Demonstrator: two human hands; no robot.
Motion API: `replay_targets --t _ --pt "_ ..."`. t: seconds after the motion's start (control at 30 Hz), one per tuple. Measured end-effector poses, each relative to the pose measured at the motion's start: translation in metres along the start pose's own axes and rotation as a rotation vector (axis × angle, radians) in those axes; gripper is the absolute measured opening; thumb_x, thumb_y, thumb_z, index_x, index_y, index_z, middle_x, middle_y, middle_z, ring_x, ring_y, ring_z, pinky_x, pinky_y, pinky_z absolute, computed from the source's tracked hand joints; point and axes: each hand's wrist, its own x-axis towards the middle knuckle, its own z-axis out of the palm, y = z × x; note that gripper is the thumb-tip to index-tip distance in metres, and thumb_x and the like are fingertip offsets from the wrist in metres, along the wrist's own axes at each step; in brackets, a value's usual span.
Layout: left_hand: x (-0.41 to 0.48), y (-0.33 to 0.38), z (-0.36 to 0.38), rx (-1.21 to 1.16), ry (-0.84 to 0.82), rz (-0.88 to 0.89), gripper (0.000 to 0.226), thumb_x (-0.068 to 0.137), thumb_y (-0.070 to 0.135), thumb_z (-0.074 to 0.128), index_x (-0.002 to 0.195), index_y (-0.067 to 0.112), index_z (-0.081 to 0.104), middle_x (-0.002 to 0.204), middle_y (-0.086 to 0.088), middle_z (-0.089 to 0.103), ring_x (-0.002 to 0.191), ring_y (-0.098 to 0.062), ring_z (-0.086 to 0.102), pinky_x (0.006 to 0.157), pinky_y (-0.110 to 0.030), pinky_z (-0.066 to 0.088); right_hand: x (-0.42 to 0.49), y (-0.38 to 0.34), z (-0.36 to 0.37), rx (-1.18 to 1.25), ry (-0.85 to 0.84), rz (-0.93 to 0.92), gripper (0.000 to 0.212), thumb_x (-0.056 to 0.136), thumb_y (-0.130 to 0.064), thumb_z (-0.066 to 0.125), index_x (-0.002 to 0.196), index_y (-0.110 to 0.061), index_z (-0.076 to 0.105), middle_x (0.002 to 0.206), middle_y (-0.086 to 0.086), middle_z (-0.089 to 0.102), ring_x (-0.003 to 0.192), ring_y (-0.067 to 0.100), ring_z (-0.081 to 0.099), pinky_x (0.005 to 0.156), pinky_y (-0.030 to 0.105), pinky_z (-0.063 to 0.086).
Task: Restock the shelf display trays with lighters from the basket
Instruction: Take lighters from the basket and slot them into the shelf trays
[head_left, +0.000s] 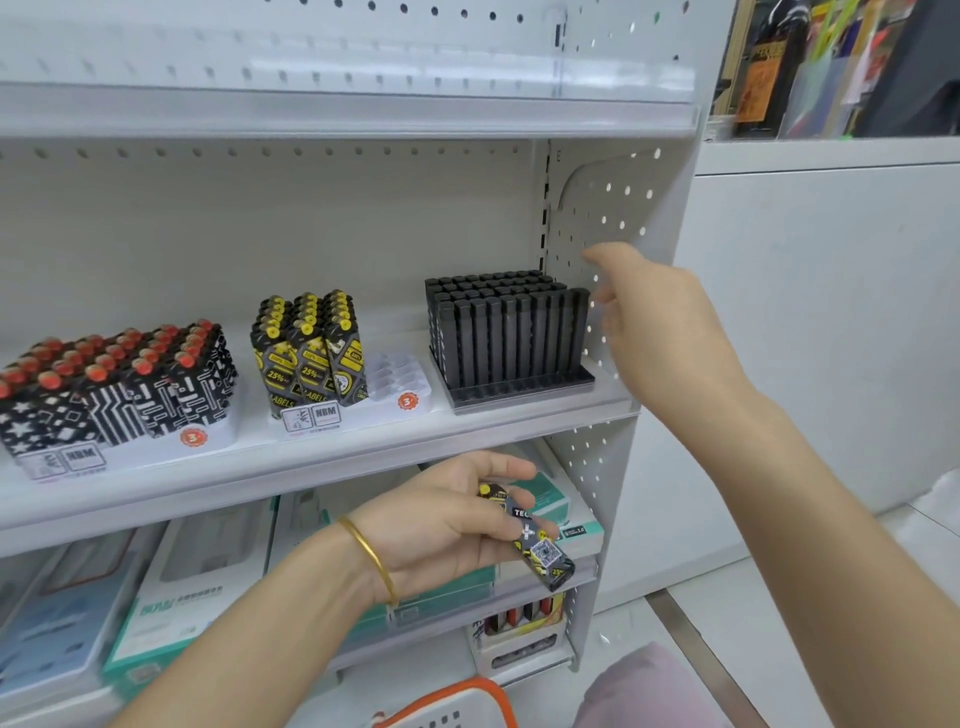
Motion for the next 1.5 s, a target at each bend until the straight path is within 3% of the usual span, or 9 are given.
replay_targets --t 0.1,0.27,0.4,0.57,0.7,0.87,1.07,1.23,1.5 --pt "-0.014 -0.001 -0.006 -0.001 -0.026 0.064 0.053 0.064 -0.015 0.056 0.114 0.002 0.049 0.093 -0.014 0.053 0.09 -0.032 0.069 0.078 -0.033 0.058 -0.022 -0.016 -0.011 0.316 -0.042 0.006 0.043 0.086 0.008 0.038 0.117 -0.018 0.054 0.092 0.008 0.06 0.078 0.021 0.058 0.064 0.037 0.051" --pt "-0.04 0.002 -0.011 0.002 0.006 0.166 0.052 0.069 -0.01 0.06 0.119 -0.001 0.047 0.099 -0.019 0.06 0.101 -0.039 0.064 0.085 -0.038 0.056 -0.048 -0.046 -0.013 0.555 -0.544 -0.085 0.018 0.087 -0.01 0.06 0.098 -0.024 0.064 0.073 0.0 0.065 0.048 0.002 0.055 0.049 0.022 0.048" --pt "-0.063 0.011 -0.013 0.025 0.137 0.246 0.05 0.068 -0.003 0.065 0.116 -0.002 0.049 0.099 -0.018 0.065 0.079 -0.026 0.071 0.064 -0.03 0.059 -0.053 -0.067 -0.005 0.653 -0.833 -0.189 0.036 0.076 -0.02 0.074 0.111 -0.022 0.064 0.083 0.008 0.063 0.061 0.012 0.054 0.059 0.038 0.05" --pt "-0.085 0.025 -0.02 0.11 0.284 0.334 0.064 0.063 0.008 0.066 0.123 -0.001 0.046 0.085 -0.02 0.063 0.061 -0.021 0.067 0.054 -0.028 0.056 -0.044 -0.094 -0.003 0.668 -0.903 -0.303 0.054 0.074 -0.013 0.076 0.121 -0.031 0.058 0.085 0.004 0.056 0.065 0.014 0.053 0.063 0.039 0.051" --pt "-0.09 0.032 -0.026 0.2 0.356 0.417 0.055 0.066 0.018 0.067 0.115 0.001 0.048 0.086 -0.02 0.066 0.065 -0.023 0.067 0.056 -0.026 0.055 -0.036 -0.101 -0.001 0.804 -0.866 -0.257 0.051 0.075 0.003 0.072 0.116 -0.023 0.056 0.092 0.009 0.054 0.071 0.023 0.058 0.068 0.043 0.054" --pt "-0.087 0.042 -0.031 0.287 0.456 0.517 0.024 0.078 -0.005 0.064 0.097 0.005 0.053 0.078 -0.012 0.064 0.061 -0.015 0.063 0.055 -0.023 0.055 -0.024 -0.095 0.007 0.947 -0.73 -0.157 0.038 0.08 0.01 0.063 0.104 -0.018 0.055 0.091 0.013 0.055 0.068 0.021 0.059 0.063 0.035 0.056" --pt "-0.075 0.052 -0.028 0.65 0.686 0.706 0.023 0.083 -0.006 0.062 0.087 0.016 0.054 0.085 -0.004 0.063 0.074 -0.011 0.062 0.065 -0.026 0.056 -0.004 -0.094 0.013 0.913 -0.497 -0.107 0.032 0.081 0.01 0.061 0.092 -0.02 0.054 0.084 0.008 0.055 0.065 0.02 0.059 0.062 0.035 0.057" --pt "-0.065 0.058 -0.05 1.398 1.063 0.966 0.02 0.08 0.011 0.06 0.099 0.019 0.063 0.104 0.005 0.055 0.102 -0.019 0.045 0.085 -0.02 0.025 0.026 -0.101 0.019 0.577 -0.211 -0.202 0.03 0.078 0.001 0.066 0.102 -0.017 0.062 0.089 0.001 0.057 0.079 0.017 0.057 0.078 0.024 0.049" --pt "-0.051 0.055 -0.062 1.562 1.068 0.916 0.04 0.075 0.016 0.06 0.115 0.016 0.061 0.124 -0.004 0.056 0.112 -0.021 0.032 0.091 -0.035 0.027 0.042 -0.106 0.033 0.299 -0.285 -0.346 0.025 0.08 -0.01 0.065 0.103 -0.02 0.063 0.093 0.0 0.064 0.095 0.02 0.058 0.085 0.038 0.048"
